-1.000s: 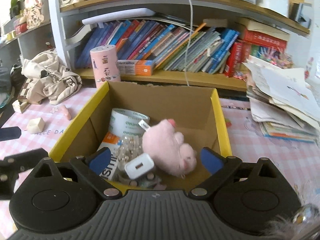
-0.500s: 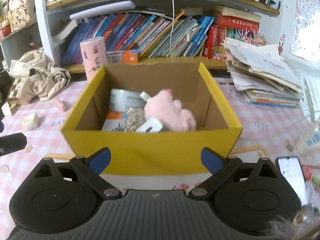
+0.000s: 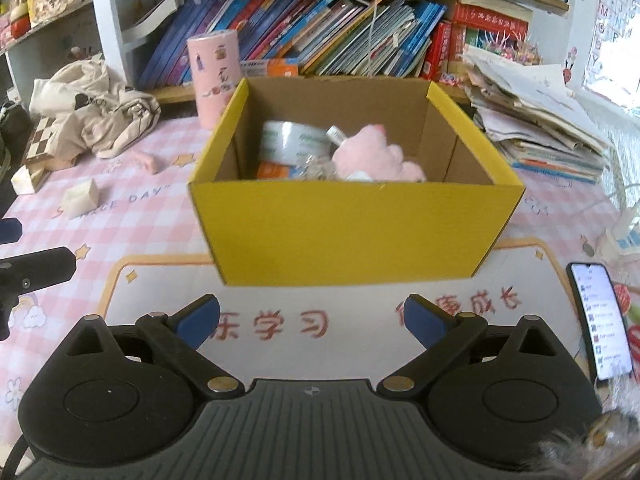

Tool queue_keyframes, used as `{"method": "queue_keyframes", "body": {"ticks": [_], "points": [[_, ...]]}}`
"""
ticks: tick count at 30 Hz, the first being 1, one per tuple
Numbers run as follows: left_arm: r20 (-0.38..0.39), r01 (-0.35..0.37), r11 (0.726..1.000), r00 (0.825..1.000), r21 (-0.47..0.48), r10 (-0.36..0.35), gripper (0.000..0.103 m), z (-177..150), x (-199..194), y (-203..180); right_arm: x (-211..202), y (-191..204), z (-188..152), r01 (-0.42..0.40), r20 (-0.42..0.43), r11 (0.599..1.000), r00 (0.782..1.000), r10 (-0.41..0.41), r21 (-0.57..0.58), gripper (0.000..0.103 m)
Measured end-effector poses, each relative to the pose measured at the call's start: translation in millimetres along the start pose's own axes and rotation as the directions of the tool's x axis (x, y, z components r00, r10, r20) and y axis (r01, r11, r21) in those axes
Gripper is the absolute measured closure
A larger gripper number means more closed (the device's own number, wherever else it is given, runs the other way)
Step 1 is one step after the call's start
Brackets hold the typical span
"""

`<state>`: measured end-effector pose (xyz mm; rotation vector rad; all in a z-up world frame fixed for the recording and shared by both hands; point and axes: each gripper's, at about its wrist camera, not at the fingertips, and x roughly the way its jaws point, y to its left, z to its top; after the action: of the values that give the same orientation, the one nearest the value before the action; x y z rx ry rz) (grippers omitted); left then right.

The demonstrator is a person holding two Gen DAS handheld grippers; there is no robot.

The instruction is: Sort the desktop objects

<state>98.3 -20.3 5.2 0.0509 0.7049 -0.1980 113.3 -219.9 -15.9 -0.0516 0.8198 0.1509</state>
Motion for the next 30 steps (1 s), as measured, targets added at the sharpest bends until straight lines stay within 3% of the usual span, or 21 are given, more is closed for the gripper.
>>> {"method": "queue_keyframes", "body": {"ticks": [16,30], "points": [[-0.038,0.015,1.000,0.999,0.023,-0.014,0.011,-25,-19,29,-9,44,-22,-0.008,-0.031,1.000,0.999,0.008,0.000,0.003],[-0.045,-0.013,0.999,0.999,-0.031,0.011,0.011,-42,-36,60,-13,89,-32,-0.072,-0.063,0.993,0.996,0.066,-0.099,0.003]]}}
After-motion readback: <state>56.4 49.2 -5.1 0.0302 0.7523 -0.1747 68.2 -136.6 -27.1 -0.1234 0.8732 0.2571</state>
